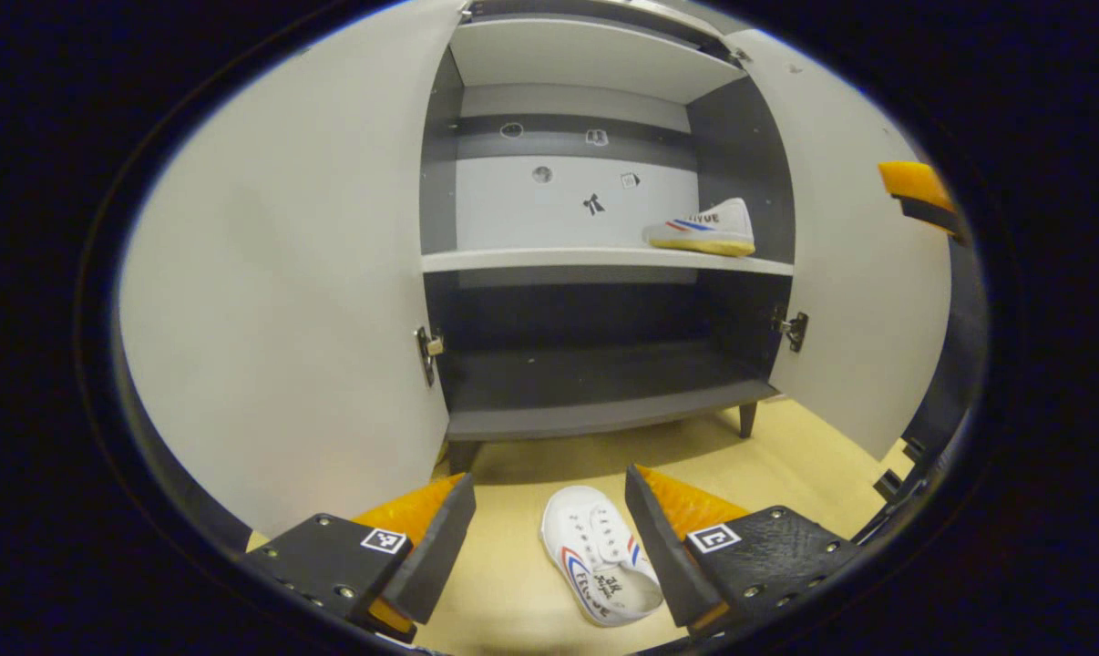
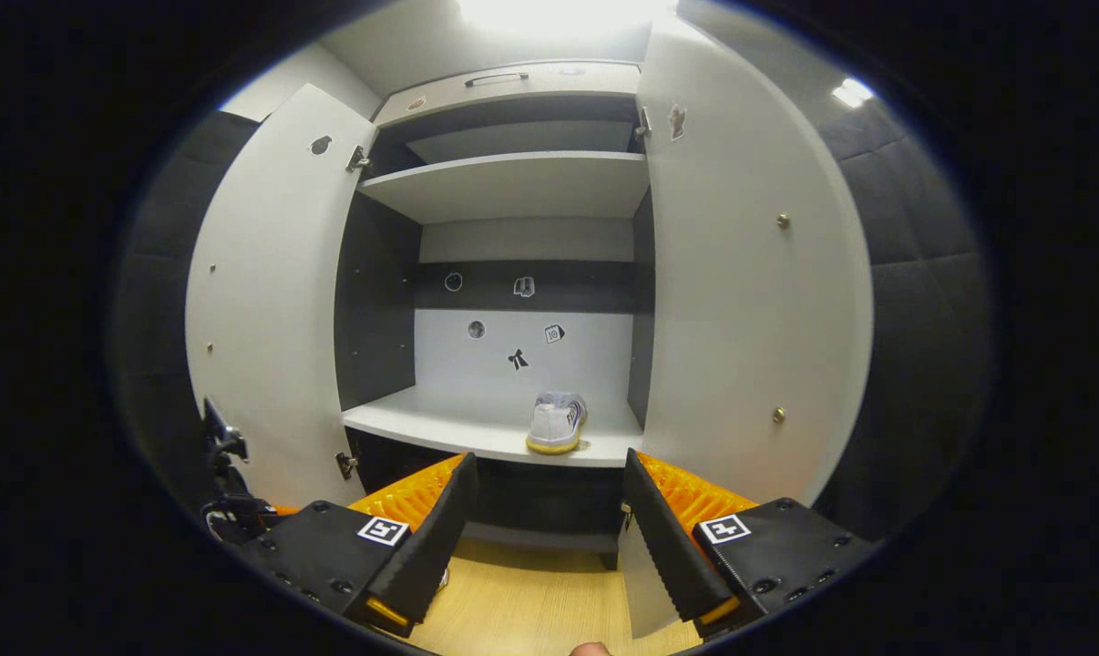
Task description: Grab one shoe with the right hand and put it into the shoe cabinet, grab the other shoe with the left hand and put it into the shoe cabinet; then close the right door with the right hand and the left door with the left hand.
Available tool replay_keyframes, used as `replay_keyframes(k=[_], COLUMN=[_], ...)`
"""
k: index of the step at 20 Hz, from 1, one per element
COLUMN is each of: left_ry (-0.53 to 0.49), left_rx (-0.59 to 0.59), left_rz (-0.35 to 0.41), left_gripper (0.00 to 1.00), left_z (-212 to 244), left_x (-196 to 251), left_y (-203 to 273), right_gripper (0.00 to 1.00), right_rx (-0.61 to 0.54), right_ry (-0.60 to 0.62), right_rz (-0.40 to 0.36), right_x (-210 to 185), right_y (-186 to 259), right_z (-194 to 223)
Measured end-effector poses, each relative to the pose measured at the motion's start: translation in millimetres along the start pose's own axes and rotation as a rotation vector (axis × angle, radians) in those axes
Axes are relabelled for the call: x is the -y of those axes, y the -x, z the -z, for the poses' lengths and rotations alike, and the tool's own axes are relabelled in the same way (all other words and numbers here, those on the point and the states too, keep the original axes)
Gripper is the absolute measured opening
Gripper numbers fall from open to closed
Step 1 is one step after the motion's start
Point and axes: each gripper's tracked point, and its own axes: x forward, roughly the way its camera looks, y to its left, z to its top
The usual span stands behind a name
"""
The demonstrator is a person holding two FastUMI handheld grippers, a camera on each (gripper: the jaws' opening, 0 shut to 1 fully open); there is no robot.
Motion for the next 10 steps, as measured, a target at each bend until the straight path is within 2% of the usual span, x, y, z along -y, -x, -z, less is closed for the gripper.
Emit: replay_keyframes(k=[7, 8, 10], left_ry=[-0.019, -0.019, -0.004], left_rx=[-0.17, -0.191, -0.238], left_rz=[0.017, 0.019, 0.029], left_gripper=[0.95, 0.94, 0.95], left_z=[72, 79, 95], left_x=[1, 1, 0], left_y=[-37, -44, -52], right_gripper=[1.0, 0.96, 1.0], right_rx=[-0.016, -0.015, -0.015], right_ry=[-0.024, -0.029, -0.044], right_rz=[0.082, 0.091, 0.109], right_x=[31, 34, 41], right_y=[54, 61, 72], right_z=[22, 23, 27])
